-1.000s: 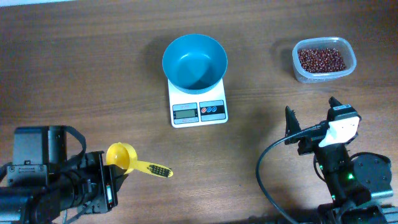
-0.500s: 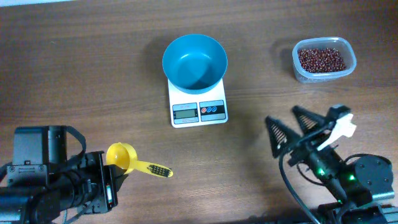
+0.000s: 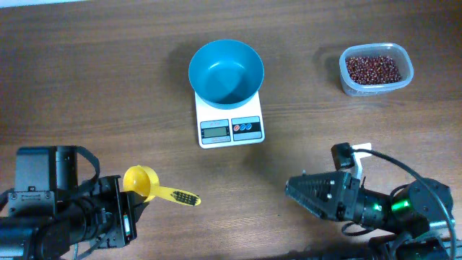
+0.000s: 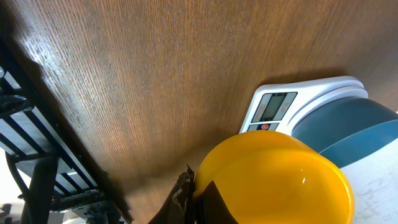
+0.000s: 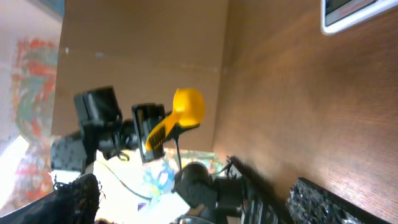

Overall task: Scoop item into bowl and weigh 50g on scale
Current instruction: 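Move the right gripper to the scoop handle and grasp it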

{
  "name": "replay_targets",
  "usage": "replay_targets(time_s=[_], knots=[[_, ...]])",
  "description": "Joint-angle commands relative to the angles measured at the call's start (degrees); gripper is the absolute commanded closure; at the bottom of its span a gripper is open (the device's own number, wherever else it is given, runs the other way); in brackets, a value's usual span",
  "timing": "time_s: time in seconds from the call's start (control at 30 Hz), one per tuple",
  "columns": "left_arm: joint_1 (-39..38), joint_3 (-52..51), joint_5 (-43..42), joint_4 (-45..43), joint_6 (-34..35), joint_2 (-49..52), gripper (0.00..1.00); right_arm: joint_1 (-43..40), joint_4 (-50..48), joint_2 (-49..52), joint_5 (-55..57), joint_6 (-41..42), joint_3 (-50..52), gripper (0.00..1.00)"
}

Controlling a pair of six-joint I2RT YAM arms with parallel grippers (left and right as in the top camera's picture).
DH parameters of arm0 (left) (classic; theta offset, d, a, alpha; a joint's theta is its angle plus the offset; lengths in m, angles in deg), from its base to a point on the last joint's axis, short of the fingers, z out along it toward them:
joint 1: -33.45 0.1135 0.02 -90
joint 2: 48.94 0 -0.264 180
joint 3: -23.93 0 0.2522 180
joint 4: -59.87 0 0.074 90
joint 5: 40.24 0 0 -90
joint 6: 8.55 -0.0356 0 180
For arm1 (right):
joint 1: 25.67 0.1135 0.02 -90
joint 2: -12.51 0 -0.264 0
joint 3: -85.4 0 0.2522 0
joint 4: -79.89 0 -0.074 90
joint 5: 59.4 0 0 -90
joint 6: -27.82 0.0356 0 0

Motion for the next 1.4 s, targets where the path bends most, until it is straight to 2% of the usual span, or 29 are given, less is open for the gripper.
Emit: replay_targets(time_s=[0.0,0.1,0.23,0.43,0.53,0.63,0.7,0.83,0.97,1.13,1.27,1.37], knots=[[0.2,0.4,-0.4,0.0,1.2,-0.2,1.0,-0.3,-0.2,-0.1,6.8,-6.5,0.5,0.01],[0.2,0.4,0.6,0.0,1.2,0.5,1.0,-0.3,0.0,-0.1,6.0,-8.4,0.5,0.01],[0.2,0.4,0.7,-1.0,1.2,5.1,1.0,-0.3,0.4,1.5,3.3,-6.0,0.5,0.01],[0.1,0.4,-3.0,-2.2,1.2,13.2,1.0,-0.3,0.8,13.8,1.8,-5.0,-2.7,0.01],[-0.2,0.4,-4.5,-5.4,1.2,15.1,1.0,-0.2,0.8,20.1,1.8,-6.3,-7.1,0.01],[-3.0,0.4,-3.9,-8.8,1.2,15.4,1.0,0.6,0.9,26.9,3.0,-11.1,-10.9,0.01],[-5.5,0.4,-1.2,-11.4,1.6,15.4,1.0,4.2,0.8,31.4,5.4,-14.1,-12.9,0.0],[-9.9,0.4,2.7,-11.5,8.5,15.5,1.0,17.0,0.8,36.8,16.0,-18.1,-18.1,0.01],[-11.3,0.4,4.4,-11.3,9.8,15.5,1.0,35.4,0.8,37.5,38.1,-18.0,-21.0,0.0],[-11.3,0.4,4.6,-11.3,9.8,15.5,1.0,50.6,-2.2,37.6,57.1,-16.1,-21.0,0.07],[-11.3,0.4,4.5,-11.3,9.5,15.5,1.0,55.3,-6.4,41.1,61.5,-13.8,-21.0,0.09],[-13.6,0.4,4.6,-11.3,8.9,15.5,1.0,56.1,-13.8,47.3,59.9,-13.2,-21.0,0.16]])
